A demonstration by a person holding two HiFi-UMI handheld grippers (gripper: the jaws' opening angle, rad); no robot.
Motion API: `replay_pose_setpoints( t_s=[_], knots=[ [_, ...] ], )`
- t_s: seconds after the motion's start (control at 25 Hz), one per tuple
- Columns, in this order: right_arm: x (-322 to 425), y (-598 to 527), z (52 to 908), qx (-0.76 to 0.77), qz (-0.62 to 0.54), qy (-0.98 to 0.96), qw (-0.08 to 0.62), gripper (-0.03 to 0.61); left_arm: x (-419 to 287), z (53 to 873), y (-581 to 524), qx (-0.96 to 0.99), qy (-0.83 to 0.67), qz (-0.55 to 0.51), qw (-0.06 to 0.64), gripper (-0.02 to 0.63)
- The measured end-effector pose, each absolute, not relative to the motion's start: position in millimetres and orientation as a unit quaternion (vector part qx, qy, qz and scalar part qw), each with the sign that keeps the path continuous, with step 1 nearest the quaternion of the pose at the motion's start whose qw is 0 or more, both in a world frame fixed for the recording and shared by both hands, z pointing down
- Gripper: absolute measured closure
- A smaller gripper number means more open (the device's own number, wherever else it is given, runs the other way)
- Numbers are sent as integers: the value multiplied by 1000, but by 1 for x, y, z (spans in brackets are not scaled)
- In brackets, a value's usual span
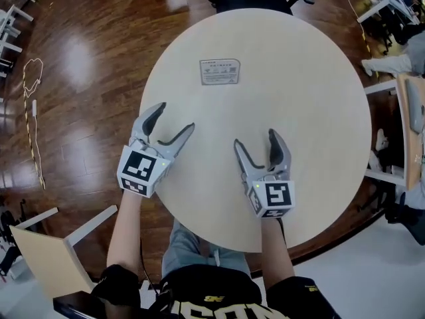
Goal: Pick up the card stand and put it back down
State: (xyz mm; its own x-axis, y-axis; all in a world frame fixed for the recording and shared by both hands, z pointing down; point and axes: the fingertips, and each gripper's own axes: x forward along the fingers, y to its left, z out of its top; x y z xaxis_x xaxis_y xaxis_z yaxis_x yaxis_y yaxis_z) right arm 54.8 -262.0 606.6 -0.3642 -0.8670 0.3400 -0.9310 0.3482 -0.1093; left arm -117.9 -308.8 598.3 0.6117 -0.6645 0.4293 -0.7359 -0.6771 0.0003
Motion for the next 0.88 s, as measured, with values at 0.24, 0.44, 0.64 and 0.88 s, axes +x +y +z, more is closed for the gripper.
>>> replay_pose_setpoints(
  t_s=[0.24, 0.44, 0.64, 0.88],
  knots=[
    [83, -262, 623, 563, 145, -803, 128, 189, -140, 636, -351, 918, -282, 255, 112, 177],
    [101, -262, 628, 580, 155, -788, 135, 189, -155, 666, -402, 920, -242, 294, 97, 67],
    [104, -274, 626, 593, 164, -779, 118, 190, -118, 689, -440, 934, -201, 269, 118, 66],
    [104, -288, 623, 596, 165, -778, 108, 193, -65, 699, -460, 949, -152, 249, 123, 57]
  ],
)
